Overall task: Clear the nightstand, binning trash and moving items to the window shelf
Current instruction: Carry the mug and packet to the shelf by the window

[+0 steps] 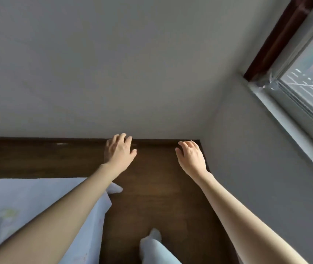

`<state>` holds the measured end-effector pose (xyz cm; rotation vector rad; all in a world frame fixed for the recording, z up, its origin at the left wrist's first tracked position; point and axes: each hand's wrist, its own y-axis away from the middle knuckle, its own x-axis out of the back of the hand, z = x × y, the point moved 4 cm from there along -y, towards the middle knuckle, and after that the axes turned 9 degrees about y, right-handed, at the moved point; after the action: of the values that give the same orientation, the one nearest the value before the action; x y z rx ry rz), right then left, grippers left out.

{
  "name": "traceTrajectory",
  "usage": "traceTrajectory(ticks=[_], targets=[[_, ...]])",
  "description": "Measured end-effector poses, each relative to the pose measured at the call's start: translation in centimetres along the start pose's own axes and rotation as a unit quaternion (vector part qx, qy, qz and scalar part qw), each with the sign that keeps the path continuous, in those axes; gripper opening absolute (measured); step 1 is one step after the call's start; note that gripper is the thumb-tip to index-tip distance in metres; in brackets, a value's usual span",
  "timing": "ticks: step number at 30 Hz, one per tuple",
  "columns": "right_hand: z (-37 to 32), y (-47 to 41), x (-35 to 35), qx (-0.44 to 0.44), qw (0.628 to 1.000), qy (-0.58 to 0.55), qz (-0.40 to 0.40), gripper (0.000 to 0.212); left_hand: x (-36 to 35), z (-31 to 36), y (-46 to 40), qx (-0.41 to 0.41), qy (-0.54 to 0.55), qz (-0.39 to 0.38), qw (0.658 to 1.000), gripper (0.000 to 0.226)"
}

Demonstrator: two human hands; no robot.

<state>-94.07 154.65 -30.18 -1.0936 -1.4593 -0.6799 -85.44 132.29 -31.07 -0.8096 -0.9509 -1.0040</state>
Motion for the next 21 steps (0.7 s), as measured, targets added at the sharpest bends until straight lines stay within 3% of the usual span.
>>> traceTrajectory(ticks=[8, 21], targets=[[-5.4, -15.0, -2.4, 0.133, 0.99, -0.019, -0.033, 0.029, 0.6, -6.1, -7.3, 0.13, 0.008, 0.039, 0.991, 0.046], [-24.5, -31.4, -14.1, 0.332, 0.928, -0.005, -0.166, 0.042, 1.7, -25.6, -14.3, 0.334, 0.03, 0.077, 0.939, 0.049]])
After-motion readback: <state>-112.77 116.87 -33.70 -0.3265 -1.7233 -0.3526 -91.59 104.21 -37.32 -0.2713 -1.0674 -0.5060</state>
